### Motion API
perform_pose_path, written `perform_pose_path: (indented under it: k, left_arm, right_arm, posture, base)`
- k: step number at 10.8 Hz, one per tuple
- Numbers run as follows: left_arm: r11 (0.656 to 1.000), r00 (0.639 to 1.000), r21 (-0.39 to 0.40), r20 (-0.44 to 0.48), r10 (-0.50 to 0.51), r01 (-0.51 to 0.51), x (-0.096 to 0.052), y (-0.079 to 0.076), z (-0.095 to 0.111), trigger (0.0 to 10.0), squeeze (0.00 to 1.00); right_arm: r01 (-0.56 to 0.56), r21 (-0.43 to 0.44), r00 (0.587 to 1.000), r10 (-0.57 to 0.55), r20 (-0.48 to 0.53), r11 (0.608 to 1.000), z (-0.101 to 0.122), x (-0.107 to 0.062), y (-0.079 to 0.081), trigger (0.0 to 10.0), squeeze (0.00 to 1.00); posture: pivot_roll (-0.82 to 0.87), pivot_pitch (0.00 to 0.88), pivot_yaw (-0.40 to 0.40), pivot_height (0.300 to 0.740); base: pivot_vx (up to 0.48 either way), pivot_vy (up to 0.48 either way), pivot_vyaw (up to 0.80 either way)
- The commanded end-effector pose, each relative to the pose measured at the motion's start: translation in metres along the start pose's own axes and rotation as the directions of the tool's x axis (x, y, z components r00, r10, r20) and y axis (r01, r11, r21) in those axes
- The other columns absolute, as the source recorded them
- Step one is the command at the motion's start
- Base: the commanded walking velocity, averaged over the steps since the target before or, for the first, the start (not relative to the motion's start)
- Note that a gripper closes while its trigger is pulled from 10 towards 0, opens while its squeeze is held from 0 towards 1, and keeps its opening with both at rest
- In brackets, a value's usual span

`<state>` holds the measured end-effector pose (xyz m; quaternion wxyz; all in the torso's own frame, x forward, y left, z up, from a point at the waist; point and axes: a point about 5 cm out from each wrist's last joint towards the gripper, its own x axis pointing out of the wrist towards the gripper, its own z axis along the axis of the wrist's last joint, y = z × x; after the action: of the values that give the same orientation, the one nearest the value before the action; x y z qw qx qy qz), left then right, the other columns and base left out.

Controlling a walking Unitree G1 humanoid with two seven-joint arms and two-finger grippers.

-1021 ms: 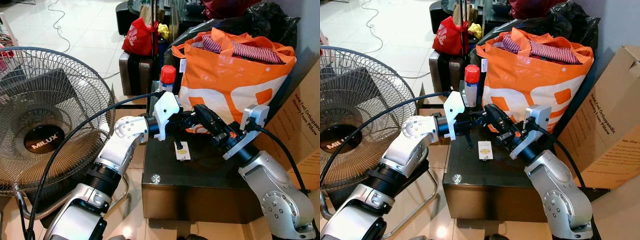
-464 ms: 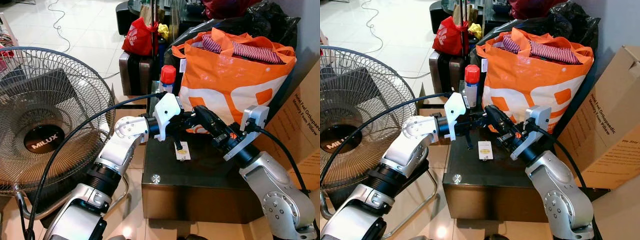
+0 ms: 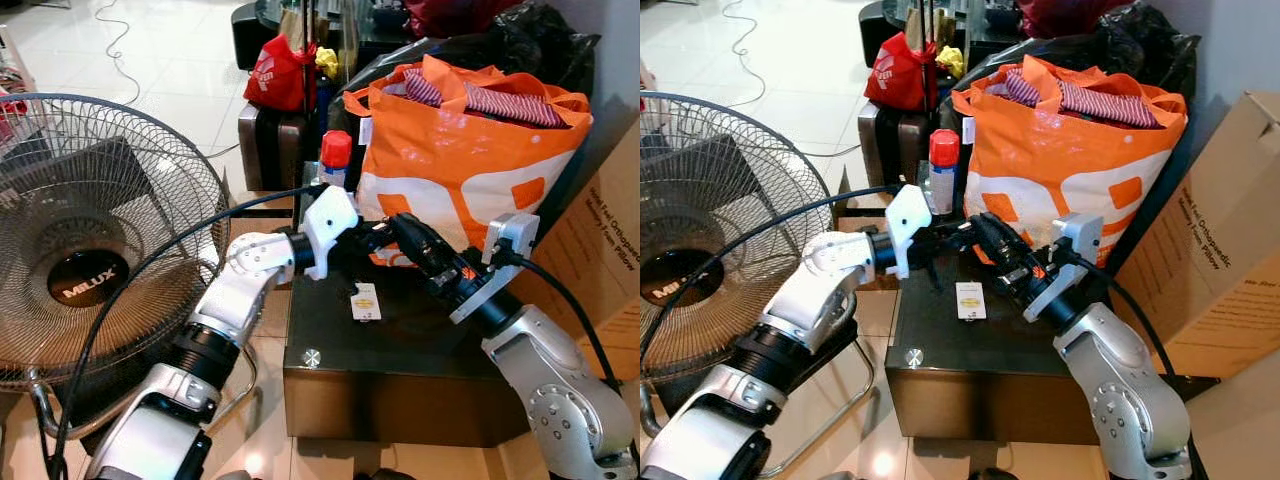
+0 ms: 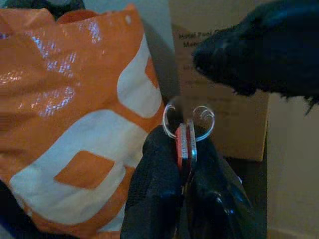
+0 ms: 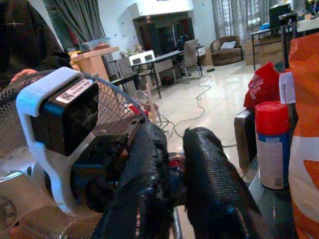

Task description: Hang keys on a hook

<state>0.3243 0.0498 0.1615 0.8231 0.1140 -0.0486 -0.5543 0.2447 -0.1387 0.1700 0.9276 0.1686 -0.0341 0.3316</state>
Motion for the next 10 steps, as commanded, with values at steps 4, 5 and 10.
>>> perform_pose_path:
  k: [4,5,10]
  left_arm:
    - [1.000,1.000,0.016,0.002,0.007,-0.007,0.000,0.003,0.003,0.0,0.00]
    - [1.000,1.000,0.016,0.001,0.004,-0.004,-0.001,0.003,0.003,0.0,0.00]
    - [0.986,0.994,0.130,-0.033,-0.101,0.104,-0.006,-0.004,0.005,0.0,0.00]
  right_arm:
    - [0.012,-0.019,1.000,-0.012,0.019,1.000,0.006,-0.004,-0.004,10.0,1.00]
    - [0.037,-0.027,0.999,-0.036,0.017,0.999,0.005,-0.005,-0.007,10.0,1.00]
    - [-0.014,-0.029,0.991,0.010,-0.130,0.999,-0.010,0.000,-0.002,10.0,1.00]
  posture:
    - [-0.12,0.000,-0.042,0.740]
    - [-0.12,0.000,-0.043,0.740]
    - [-0.12,0.000,-0.042,0.740]
  base:
    - [0.000,0.000,0.00]
    - [0.000,0.000,0.00]
    - [0.000,0.000,0.00]
